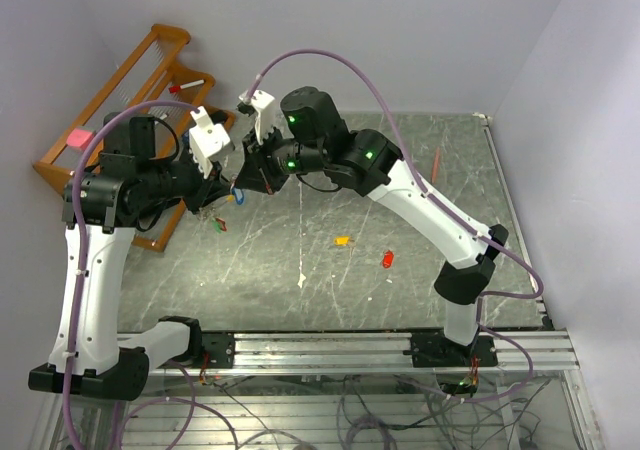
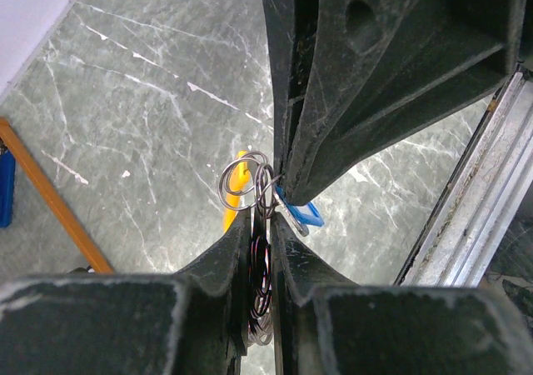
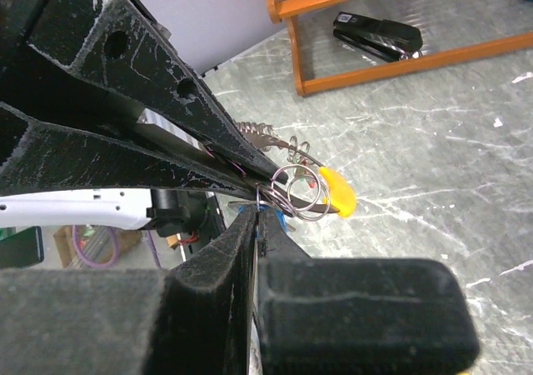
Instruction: Put the keys on the keyring
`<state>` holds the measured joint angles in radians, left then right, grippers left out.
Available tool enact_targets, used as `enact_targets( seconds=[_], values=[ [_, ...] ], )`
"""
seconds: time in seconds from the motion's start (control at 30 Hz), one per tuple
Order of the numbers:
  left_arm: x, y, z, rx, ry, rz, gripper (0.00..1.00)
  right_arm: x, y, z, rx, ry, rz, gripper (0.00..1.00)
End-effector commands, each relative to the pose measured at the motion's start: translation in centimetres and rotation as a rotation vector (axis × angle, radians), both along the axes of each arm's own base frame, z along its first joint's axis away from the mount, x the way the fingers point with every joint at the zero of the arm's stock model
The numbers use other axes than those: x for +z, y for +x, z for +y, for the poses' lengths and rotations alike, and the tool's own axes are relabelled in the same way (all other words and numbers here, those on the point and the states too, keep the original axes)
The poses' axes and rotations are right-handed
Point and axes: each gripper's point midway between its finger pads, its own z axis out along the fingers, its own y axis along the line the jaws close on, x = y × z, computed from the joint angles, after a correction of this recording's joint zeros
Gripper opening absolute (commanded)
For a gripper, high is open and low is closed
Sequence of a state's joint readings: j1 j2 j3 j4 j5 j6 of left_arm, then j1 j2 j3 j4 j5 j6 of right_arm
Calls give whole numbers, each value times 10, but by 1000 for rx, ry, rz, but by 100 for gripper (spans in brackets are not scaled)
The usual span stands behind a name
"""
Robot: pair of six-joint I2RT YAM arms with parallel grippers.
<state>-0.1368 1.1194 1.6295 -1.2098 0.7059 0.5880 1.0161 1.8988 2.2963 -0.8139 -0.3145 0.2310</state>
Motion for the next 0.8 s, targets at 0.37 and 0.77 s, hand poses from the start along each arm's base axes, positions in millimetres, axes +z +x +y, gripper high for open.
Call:
enact_targets(
  seconds=[0.37,0.77],
  values=[
    [17,-6,-1,-9,1,-64,7,2,11,-2,-70,-14,1,0],
    [22,-6,0,-5,2,-86,7,-4,14,-8,-96,-37,14,0]
  ],
)
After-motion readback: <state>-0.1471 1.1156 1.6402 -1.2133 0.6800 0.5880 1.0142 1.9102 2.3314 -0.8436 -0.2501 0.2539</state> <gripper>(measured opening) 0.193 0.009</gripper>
